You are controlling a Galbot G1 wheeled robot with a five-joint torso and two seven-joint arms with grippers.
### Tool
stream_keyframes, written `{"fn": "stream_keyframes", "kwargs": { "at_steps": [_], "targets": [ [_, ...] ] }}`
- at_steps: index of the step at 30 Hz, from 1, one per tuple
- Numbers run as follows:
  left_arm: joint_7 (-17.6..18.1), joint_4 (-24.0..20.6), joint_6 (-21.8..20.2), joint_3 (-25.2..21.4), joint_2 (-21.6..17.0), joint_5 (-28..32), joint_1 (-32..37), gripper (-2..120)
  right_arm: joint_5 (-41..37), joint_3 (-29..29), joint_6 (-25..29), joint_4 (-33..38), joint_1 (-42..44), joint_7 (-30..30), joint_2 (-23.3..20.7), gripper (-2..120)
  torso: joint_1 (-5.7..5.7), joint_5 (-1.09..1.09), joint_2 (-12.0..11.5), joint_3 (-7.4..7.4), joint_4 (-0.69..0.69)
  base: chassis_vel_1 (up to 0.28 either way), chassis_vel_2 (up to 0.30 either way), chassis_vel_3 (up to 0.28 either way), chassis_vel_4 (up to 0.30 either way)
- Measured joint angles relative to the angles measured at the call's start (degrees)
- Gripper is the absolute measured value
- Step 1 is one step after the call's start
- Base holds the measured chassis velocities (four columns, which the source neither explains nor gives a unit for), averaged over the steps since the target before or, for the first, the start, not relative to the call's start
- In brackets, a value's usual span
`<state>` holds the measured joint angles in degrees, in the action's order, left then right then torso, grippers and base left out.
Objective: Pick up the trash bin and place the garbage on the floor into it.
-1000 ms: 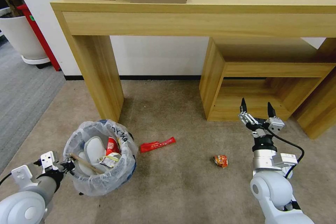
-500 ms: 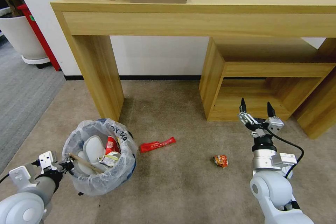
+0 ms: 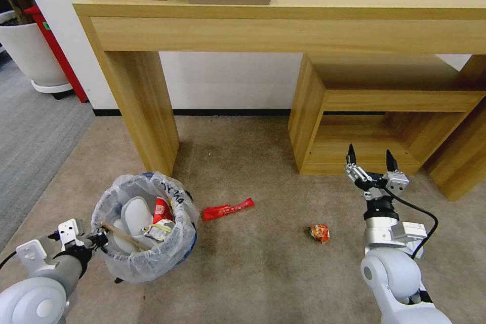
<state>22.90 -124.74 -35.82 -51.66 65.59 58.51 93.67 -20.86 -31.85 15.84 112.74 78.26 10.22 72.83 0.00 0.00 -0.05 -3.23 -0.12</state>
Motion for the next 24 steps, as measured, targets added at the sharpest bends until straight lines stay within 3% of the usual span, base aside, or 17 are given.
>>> {"fn": "stream_keyframes", "kwargs": {
  "at_steps": [14,24],
  "targets": [
    [-0.43,0.11,0.29,0.02,0.44,-0.37,0.3,1,0.79,0.19,0.54,-0.32,0.2,-0.1,0.19,100,0.0,0.0,0.0,0.0,0.0,0.03,0.028,-0.03,-0.032],
    [-0.42,0.05,0.38,0.13,0.76,-0.94,0.27,1,1.01,0.19,1.71,-1.02,0.08,-1.34,-0.05,100,0.0,-0.01,0.0,0.0,0.01,0.196,0.186,-0.183,-0.178]
  ]
}}
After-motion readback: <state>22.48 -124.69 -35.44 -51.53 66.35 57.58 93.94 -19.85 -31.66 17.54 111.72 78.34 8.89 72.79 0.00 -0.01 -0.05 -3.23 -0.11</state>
